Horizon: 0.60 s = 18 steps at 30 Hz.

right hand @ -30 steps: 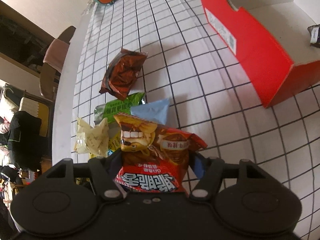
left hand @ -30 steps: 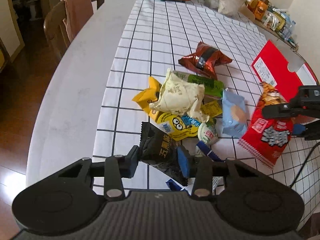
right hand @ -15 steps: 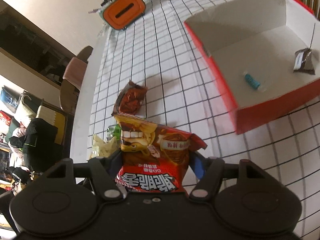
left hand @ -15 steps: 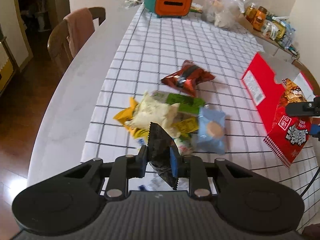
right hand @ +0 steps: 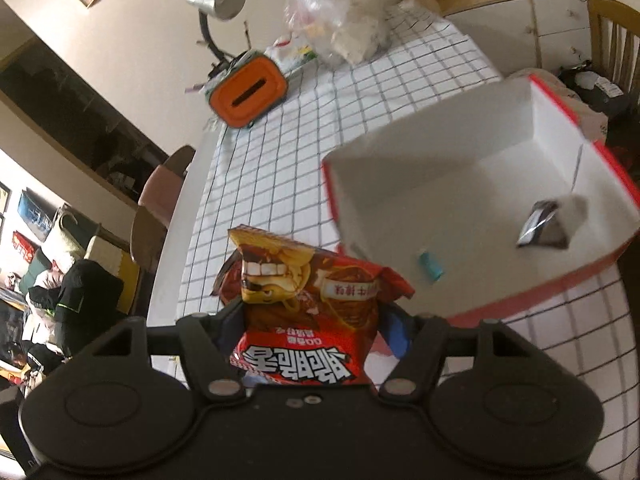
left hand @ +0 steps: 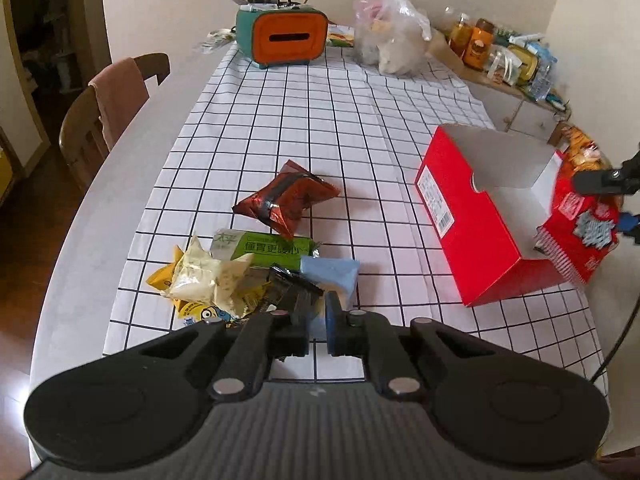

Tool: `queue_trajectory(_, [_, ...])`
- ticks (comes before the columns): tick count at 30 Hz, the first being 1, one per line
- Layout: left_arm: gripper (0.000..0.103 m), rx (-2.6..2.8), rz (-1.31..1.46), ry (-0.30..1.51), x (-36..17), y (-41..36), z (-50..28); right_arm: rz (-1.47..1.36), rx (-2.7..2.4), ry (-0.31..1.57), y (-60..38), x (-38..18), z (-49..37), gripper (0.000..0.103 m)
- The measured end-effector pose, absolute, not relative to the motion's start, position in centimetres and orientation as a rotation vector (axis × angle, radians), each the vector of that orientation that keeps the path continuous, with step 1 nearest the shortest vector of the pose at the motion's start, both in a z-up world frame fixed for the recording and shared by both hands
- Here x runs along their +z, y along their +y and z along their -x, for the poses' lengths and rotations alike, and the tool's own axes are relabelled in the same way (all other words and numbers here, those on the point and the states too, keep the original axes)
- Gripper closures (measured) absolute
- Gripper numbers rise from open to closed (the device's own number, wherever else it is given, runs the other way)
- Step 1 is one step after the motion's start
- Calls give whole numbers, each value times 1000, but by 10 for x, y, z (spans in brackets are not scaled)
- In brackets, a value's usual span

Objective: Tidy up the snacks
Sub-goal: 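Lift the black packet with the left tool, adjusting its grip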

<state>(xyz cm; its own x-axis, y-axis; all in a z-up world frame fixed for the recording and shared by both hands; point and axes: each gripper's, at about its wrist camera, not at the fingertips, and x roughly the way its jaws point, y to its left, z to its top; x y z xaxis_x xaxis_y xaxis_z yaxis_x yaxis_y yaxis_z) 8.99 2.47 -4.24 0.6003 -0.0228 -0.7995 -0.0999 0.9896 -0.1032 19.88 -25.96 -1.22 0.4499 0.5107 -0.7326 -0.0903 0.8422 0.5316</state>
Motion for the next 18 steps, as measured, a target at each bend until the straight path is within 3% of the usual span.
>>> queue_trajectory(10, [90,51,184,1022,-72,31,-107,-469,419,1056,-282,-18,-197,34])
queue_trajectory(13, [75,36,172,1052,-83,38,-114,-468,431,1065,-275,-21,-193,34])
queue_trajectory(15, [56,17,171,1067,-89,43,-118,-470,439,1074,-267,-24,-189,34])
queue_trajectory(16, [36,8,170,1068,-91,45,-120,-471,442,1078,-263,-26,-187,34])
queue_trajectory(17, [28,-3,163,1064,-93,48,-121,-469,443,1082,-258,-28,-185,34])
queue_trajectory(18, [28,-16,148,1058,-95,50,-123,-469,444,1086,-253,-30,-183,34])
